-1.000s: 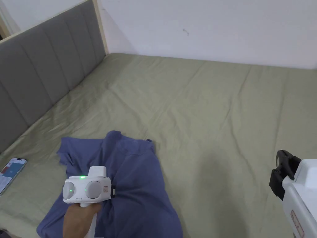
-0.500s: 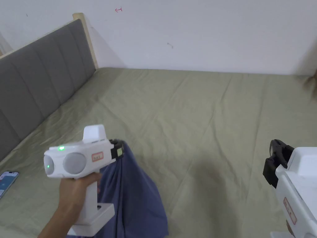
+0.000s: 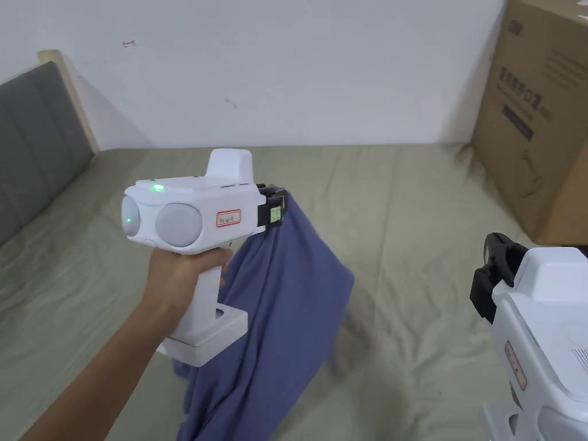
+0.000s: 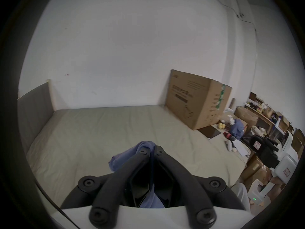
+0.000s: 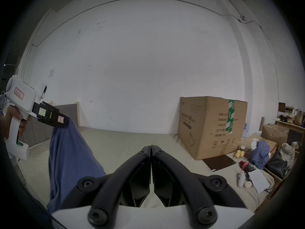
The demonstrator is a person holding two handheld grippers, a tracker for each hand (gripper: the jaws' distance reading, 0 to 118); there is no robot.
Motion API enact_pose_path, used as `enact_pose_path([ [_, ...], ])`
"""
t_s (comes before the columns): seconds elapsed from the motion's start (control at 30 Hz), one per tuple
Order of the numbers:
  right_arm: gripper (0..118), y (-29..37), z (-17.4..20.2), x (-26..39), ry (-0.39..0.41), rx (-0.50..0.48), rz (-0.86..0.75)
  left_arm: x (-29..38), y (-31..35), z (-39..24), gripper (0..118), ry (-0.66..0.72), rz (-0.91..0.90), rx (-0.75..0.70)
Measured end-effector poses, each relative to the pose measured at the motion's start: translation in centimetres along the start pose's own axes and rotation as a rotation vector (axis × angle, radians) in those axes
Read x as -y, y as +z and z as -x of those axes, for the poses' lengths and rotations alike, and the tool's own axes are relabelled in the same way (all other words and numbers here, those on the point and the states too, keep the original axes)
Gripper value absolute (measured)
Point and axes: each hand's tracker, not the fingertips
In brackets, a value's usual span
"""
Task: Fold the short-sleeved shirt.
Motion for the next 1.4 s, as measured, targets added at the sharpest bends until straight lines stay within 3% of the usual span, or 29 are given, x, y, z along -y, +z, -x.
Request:
enact_pose_path([
  [0.23,0,2.1,-3.1,-0.6,0.003,0.082,0.006,0.9,-3.8,-6.6,0,-0.016,0.029,0.145],
  [0.43,0,2.1,-4.1,0.4,-0.003,0.108,0.027,7.4,-8.2,-8.6,0,-0.027,0.215,0.212],
  [0.63,0,1.3,-3.8,1.6,-0.006,0.092,0.054,16.8,-12.2,-7.9,0,-0.045,0.433,0.160],
  [0.87,0,0.4,-3.1,2.8,-0.015,0.073,0.089,23.0,-14.5,-6.8,0,-0.091,0.604,0.047],
  [0.97,0,0.2,-2.9,3.0,-0.013,0.068,0.098,23.6,-14.9,-6.2,2,-0.055,0.598,0.012],
  [1.03,0,0.3,-2.9,3.0,-0.009,0.067,0.101,23.0,-14.1,-6.1,20,-0.004,0.559,0.016],
  [1.17,0,0.3,-2.9,2.9,-0.010,0.065,0.101,20.3,-11.2,-6.1,104,0.032,0.436,-0.052],
  [1.2,0,0.3,-2.9,2.8,-0.009,0.064,0.099,19.4,-10.0,-5.9,111,0.054,0.376,-0.050],
  [1.4,0,0.8,-2.5,2.0,0.006,0.060,0.079,13.2,-2.2,-4.6,111,0.097,0.033,-0.146],
])
